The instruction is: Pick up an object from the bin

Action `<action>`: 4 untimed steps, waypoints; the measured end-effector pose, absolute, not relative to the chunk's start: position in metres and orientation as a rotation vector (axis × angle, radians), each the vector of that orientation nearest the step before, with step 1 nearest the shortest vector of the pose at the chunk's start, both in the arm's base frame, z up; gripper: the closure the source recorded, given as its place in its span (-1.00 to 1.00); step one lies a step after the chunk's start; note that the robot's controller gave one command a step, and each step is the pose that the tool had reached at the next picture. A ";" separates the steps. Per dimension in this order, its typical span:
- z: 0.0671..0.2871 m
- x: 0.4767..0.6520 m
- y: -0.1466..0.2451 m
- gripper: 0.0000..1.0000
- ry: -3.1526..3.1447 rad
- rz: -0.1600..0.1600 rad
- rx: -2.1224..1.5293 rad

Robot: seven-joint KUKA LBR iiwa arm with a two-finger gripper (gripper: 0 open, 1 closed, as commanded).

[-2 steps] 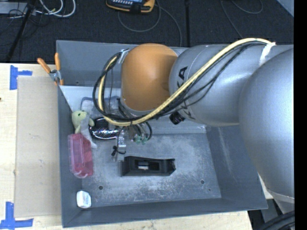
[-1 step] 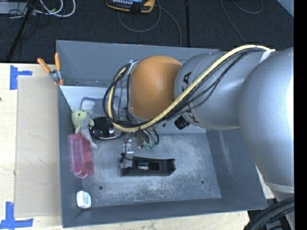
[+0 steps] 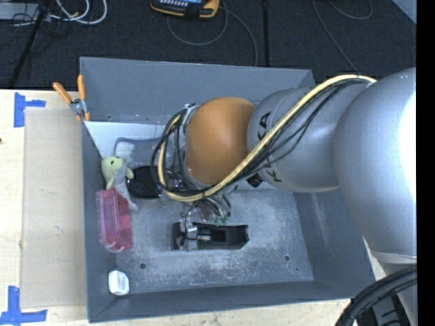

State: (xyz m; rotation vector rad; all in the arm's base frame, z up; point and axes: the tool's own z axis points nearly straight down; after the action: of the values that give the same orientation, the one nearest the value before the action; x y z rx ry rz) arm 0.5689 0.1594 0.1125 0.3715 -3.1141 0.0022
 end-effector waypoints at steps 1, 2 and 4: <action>0.102 0.556 0.148 -1.00 -3.068 -0.007 0.682; 0.101 0.543 0.108 -1.00 -3.111 0.000 0.396; 0.087 0.555 0.079 1.00 -3.055 -0.013 0.723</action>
Offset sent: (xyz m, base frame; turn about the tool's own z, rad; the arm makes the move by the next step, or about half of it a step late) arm -0.0354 -0.0794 -0.0079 0.0877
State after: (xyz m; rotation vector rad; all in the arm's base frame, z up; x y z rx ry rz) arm 0.5549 0.0789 0.0874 0.7226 -3.0549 -0.0130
